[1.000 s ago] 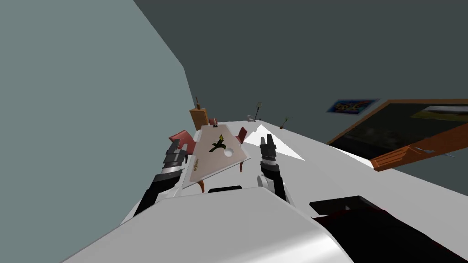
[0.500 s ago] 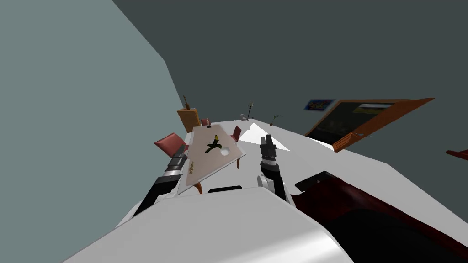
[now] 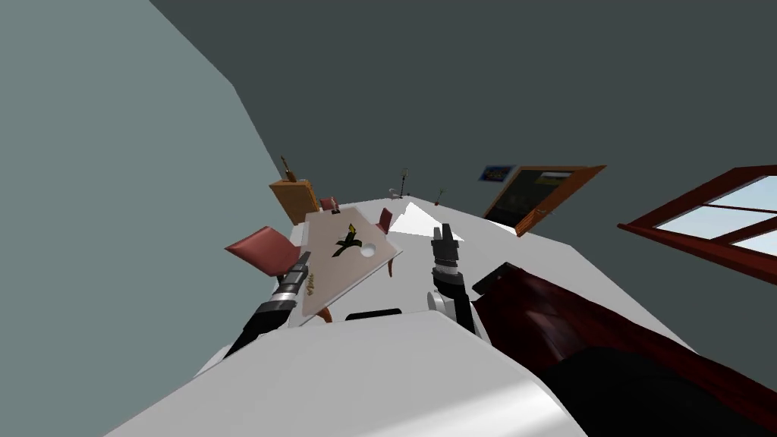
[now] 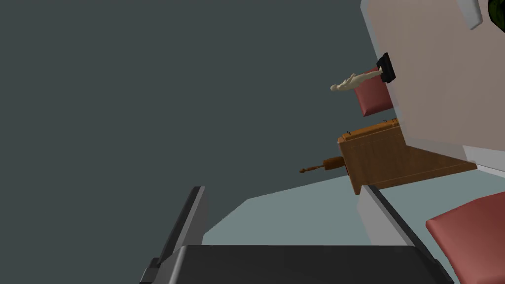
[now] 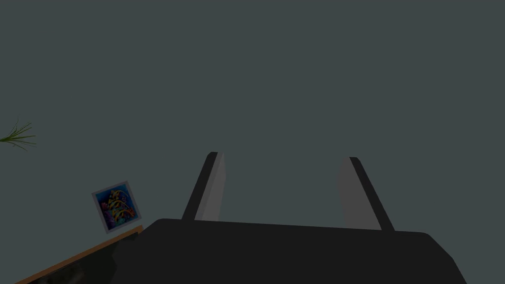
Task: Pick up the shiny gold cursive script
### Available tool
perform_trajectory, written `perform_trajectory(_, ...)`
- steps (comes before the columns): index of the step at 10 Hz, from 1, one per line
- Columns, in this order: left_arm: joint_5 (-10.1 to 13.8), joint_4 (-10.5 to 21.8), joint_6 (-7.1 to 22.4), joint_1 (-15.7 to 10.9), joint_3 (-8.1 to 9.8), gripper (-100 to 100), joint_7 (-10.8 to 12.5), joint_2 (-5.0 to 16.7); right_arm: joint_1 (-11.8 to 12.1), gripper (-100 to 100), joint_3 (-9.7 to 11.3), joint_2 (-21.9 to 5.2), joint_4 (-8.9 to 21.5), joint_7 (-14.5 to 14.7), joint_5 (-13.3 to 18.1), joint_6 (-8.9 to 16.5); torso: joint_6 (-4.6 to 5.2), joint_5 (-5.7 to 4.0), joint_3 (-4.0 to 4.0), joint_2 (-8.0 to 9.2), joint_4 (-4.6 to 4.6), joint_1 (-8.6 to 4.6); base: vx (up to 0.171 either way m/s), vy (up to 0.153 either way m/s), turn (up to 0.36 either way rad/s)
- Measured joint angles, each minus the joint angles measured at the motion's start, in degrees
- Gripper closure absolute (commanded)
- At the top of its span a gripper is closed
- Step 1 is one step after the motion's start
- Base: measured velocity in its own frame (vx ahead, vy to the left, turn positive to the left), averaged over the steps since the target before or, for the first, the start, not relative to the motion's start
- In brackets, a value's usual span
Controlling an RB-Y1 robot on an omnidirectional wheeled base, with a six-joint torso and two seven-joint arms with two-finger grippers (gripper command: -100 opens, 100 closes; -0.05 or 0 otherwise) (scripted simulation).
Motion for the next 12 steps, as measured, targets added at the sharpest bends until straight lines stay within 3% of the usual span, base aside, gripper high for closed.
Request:
perform_trajectory(4,-0.3,5.1,3.1,1.0,0.95,-100,-0.9,3.3,0.0,0,0.0,0.0,0.0,0.0,0.0,0.0,0.04,-0.01,-0.05,-0.08,-0.02,0.01,-0.038,0.046,-0.231)
perform_trajectory(8,-1.2,11.6,5.2,0.3,1.05,-100,-2.6,4.2,0.0,0,0.0,0.0,0.0,0.0,0.0,0.0,0.03,-0.02,-0.08,-0.13,-0.03,-0.05,-0.032,0.035,-0.260)
perform_trajectory(10,-1.0,14.3,6.9,1.1,1.59,-100,-2.8,6.3,0.0,0,0.0,0.0,0.0,0.0,0.0,0.0,-0.02,0.00,-0.07,-0.13,-0.02,0.03,-0.030,0.041,-0.228)
perform_trajectory(12,-1.2,16.5,8.3,1.5,1.79,-100,-3.2,7.2,0.0,0,0.0,0.0,0.0,0.0,0.0,0.0,-0.03,-0.02,-0.09,-0.16,-0.03,-0.06,-0.023,0.022,-0.163)
